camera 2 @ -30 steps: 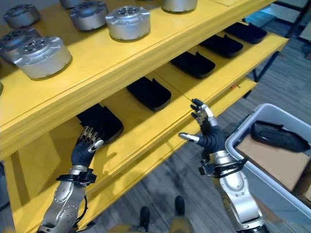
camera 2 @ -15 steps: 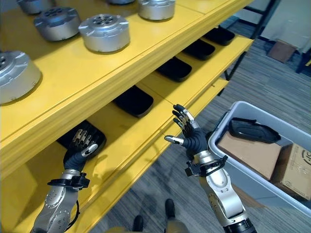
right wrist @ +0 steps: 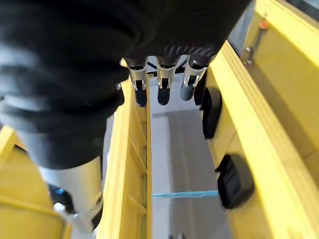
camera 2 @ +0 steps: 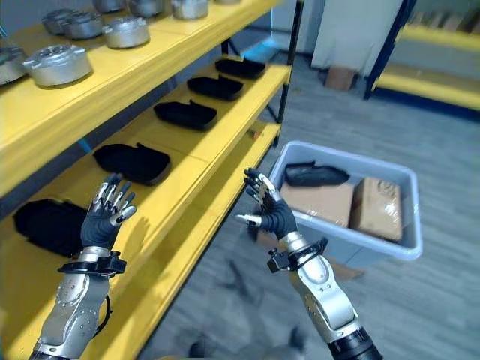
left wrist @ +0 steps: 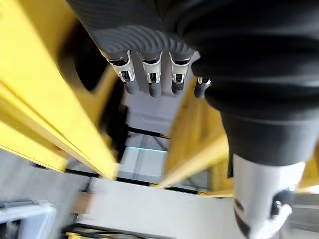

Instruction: Move parts from the plastic box to the shelf.

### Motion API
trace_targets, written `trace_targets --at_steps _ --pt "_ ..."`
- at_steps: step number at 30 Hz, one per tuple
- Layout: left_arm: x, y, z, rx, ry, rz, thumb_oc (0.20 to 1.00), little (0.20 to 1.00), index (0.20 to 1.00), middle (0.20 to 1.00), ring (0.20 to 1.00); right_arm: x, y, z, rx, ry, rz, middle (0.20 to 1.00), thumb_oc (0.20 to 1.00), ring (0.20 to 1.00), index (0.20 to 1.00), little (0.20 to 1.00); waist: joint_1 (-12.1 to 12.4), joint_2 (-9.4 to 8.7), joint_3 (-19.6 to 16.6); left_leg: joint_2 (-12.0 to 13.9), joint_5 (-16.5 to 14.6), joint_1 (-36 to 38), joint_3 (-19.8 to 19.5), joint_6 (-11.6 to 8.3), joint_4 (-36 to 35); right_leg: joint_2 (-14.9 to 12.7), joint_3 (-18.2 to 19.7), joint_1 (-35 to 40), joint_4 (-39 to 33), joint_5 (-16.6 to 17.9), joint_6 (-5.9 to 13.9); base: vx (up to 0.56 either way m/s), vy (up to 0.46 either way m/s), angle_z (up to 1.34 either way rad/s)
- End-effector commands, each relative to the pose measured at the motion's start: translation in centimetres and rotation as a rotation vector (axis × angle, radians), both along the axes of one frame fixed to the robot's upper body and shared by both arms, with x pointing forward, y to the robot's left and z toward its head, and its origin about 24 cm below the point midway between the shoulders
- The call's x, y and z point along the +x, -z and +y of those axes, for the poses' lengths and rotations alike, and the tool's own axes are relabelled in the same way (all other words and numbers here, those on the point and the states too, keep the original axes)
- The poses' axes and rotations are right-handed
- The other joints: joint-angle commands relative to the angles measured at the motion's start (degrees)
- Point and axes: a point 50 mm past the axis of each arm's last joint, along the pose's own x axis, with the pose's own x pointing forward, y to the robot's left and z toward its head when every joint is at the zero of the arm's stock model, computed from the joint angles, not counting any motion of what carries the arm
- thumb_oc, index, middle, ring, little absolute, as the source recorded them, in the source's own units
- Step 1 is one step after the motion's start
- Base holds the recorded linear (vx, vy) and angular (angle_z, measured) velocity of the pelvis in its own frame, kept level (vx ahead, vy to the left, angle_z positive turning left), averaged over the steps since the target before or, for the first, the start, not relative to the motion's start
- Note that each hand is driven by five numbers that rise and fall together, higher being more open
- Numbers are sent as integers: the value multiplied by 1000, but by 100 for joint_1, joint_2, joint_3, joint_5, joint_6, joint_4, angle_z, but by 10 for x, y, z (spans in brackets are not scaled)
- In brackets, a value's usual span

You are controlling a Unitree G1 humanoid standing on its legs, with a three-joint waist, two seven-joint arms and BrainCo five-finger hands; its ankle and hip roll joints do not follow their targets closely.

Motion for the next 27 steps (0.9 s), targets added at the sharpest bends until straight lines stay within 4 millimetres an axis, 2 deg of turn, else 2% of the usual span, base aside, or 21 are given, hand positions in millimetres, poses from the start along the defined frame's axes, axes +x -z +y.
trace_targets --at_steps 1,5,9,13,18,19,20,22,23,24,25,26,27 --pt "3 -31 3 51 10 -149 1000 1000 1000 1000 1000 1 -34 0 25 -5 -173 1000 1000 1000 1000 1000 -82 -19 -114 -227 -246 -138 -348 258 124 46 62 -556 290 288 57 82 -494 -6" --pt "8 -30 -5 28 43 -146 1000 1000 1000 1000 1000 -4 -34 -8 44 20 -170 1000 1000 1000 1000 1000 -289 171 -147 322 149 -263 -327 -90 46 477 -94 -466 250 -147 -239 29 -344 -7" --pt "12 -31 -9 15 53 -156 1000 1000 1000 1000 1000 -6 -35 -12 64 39 -175 1000 1000 1000 1000 1000 -405 309 -161 594 633 -344 -225 -309 164 825 -17 -411 94 -316 -414 40 -208 1" --pt "12 -30 -12 5 60 -153 1000 1000 1000 1000 1000 -7 -37 -12 59 35 -182 1000 1000 1000 1000 1000 -460 371 -114 677 812 -313 -167 -360 322 962 73 -374 122 -407 -521 64 -116 -11" --pt "8 -25 -11 12 74 -132 1000 1000 1000 1000 1000 -11 -31 -18 59 38 -151 1000 1000 1000 1000 1000 -513 382 -39 618 1045 -310 -281 -362 638 1089 242 -385 195 -500 -647 97 -82 -18" --pt "5 -23 -7 9 65 -124 1000 1000 1000 1000 1000 -12 -28 -21 48 34 -137 1000 1000 1000 1000 1000 -522 332 -22 603 1258 -347 -384 -370 936 1180 367 -435 319 -600 -749 79 -88 -32" --pt "5 -23 -7 9 66 -124 1000 1000 1000 1000 1000 -12 -28 -21 48 34 -136 1000 1000 1000 1000 1000 -520 332 -25 604 1255 -354 -383 -372 944 1181 370 -443 329 -605 -751 132 -167 -32" --pt "1 -21 -3 5 56 -111 1000 1000 1000 1000 1000 -15 -26 -23 47 31 -122 1000 1000 1000 1000 1000 -496 198 41 655 1721 -611 -443 -369 1712 1332 527 -403 406 -732 -921 71 -153 -32" --pt "1 -21 -3 5 56 -111 1000 1000 1000 1000 1000 -15 -26 -23 47 31 -121 1000 1000 1000 1000 1000 -497 200 33 660 1704 -644 -453 -374 1754 1338 524 -417 413 -733 -926 64 -265 -47" --pt "-1 -19 -1 9 55 -103 1000 1000 1000 1000 1000 -16 -24 -25 45 41 -114 1000 1000 1000 1000 1000 -434 11 158 697 1954 -1120 -425 -250 2869 1424 612 -289 427 -818 -1105 49 -296 -37" --pt "-2 -19 -1 16 59 -100 1000 1000 1000 1000 1000 -17 -25 -26 45 40 -120 1000 1000 1000 1000 1000 -352 -106 277 625 2074 -1444 -525 -197 3458 1449 658 -187 427 -845 -1170 25 -353 -42" --pt "-1 -20 -3 18 69 -105 1000 1000 1000 1000 1000 -18 -26 -26 46 40 -128 1000 1000 1000 1000 1000 -270 -192 422 408 1995 -1822 -695 -134 4059 1438 710 -155 467 -846 -1207 -14 -192 -38" --pt "-1 -20 -4 20 69 -103 1000 1000 1000 1000 1000 -19 -27 -26 45 39 -130 1000 1000 1000 1000 1000 -242 -229 477 296 1694 -2054 -648 -13 4107 1452 765 -119 457 -918 -1193 147 -45 -50"
